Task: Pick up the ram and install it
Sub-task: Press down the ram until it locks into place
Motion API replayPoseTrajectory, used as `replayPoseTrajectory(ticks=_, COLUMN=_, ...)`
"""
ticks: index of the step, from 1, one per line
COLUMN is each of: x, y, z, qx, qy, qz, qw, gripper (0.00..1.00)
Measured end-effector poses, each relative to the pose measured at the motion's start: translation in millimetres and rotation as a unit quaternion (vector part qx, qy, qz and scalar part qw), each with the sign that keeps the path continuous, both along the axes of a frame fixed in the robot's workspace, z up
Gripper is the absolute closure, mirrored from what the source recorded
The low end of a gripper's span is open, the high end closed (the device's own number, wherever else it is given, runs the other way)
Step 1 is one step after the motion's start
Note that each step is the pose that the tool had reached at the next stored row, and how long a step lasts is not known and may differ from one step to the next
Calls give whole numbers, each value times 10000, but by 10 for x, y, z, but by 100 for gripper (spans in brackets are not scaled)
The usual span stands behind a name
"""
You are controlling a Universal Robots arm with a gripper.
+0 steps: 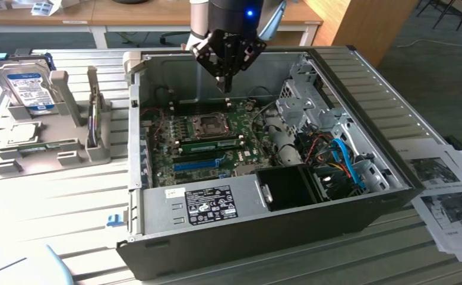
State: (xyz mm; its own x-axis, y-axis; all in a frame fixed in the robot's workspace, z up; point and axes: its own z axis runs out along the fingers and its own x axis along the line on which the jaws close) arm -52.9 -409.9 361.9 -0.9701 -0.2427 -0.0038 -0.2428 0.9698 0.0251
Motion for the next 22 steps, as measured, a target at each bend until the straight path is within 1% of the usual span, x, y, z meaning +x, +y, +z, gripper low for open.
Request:
replayPoseTrajectory(ticks=4, x=0, y=0, z=0, qx=0, qy=-12, qz=-269, qw=9996, gripper=91)
replayPoseTrajectory(ticks=7, x=0, y=0, z=0, qx=0, qy=-22, qz=-468, qw=9989, gripper=91)
replayPoseTrajectory(ticks=11, x=0, y=0, z=0, qx=1, qy=-36, qz=-726, qw=9974, gripper=91)
replayPoseTrajectory(ticks=16, x=0, y=0, z=0, qx=0, qy=-50, qz=-1014, qw=9948, gripper=91)
replayPoseTrajectory(ticks=18, x=0, y=0, z=0, qx=0, qy=-51, qz=-1076, qw=9942, gripper=91)
replayPoseTrajectory(ticks=22, x=0, y=0, z=0, qx=0, qy=-50, qz=-1078, qw=9942, gripper=91)
